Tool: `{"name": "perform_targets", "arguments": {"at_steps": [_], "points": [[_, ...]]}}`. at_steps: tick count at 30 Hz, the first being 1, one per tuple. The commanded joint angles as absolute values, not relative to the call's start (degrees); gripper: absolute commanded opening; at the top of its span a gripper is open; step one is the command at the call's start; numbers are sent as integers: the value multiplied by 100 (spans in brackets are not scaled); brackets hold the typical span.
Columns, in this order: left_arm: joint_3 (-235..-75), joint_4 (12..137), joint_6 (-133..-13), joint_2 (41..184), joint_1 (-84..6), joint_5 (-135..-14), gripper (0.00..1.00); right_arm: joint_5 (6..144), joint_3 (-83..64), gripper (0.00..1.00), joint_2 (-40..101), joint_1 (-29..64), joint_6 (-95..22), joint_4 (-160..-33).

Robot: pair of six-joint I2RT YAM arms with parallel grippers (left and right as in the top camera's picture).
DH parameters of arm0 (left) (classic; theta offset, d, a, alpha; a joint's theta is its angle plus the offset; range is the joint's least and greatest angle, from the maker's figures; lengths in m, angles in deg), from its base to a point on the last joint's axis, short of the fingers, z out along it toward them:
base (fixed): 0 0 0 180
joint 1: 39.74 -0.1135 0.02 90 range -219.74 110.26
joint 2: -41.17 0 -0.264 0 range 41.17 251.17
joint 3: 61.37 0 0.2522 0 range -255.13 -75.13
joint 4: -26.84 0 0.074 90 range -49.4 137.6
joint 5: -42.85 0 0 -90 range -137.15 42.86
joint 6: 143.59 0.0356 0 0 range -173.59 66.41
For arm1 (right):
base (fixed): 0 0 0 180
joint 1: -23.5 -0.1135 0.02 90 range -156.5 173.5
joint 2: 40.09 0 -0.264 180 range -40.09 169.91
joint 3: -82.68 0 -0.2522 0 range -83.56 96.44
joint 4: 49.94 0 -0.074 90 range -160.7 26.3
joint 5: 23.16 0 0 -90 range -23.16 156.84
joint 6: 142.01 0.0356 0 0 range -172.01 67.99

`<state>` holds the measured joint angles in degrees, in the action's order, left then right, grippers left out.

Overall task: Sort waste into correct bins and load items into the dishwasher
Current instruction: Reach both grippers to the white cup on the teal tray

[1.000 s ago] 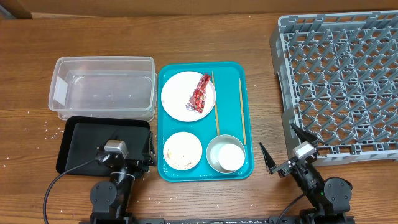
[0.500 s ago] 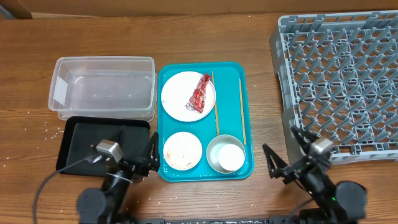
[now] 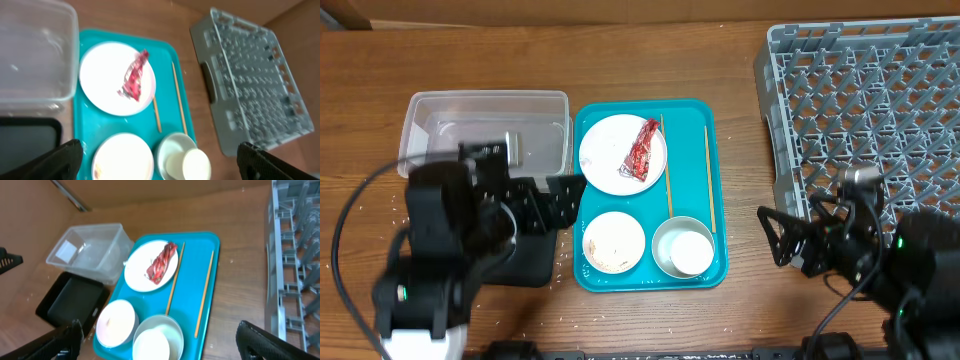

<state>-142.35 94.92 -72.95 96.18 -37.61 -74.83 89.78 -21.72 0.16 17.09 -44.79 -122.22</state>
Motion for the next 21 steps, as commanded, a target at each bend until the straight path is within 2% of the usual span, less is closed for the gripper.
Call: {"name": "perform_targets", "arguments": {"at_steps": [1, 4, 7, 9, 13, 21], "points": [[-14770, 9661, -7266, 10068, -3783, -8554, 100, 9105, -1590, 100, 409, 1726, -4601, -12561], [-14773, 9645, -7269, 10440, -3766, -8914, 100, 9428, -1481, 100, 588, 1726, -4601, -12773], [-14762, 10131, -7242, 10802, -3530, -8383, 99, 9562, -1481, 100, 628, 1726, -4601, -12773], [-14755, 10371, -7247, 10979, -3241, -7854, 95, 9560, -1481, 100, 628, 1726, -4599, -12769], [-14751, 10400, -7557, 11412, -2133, -6525, 91, 9540, -1481, 100, 628, 1726, -4455, -12769], [-14751, 9534, -7773, 12588, -98, -5238, 84, 9367, -1486, 100, 879, 1726, -3863, -12849]]}}
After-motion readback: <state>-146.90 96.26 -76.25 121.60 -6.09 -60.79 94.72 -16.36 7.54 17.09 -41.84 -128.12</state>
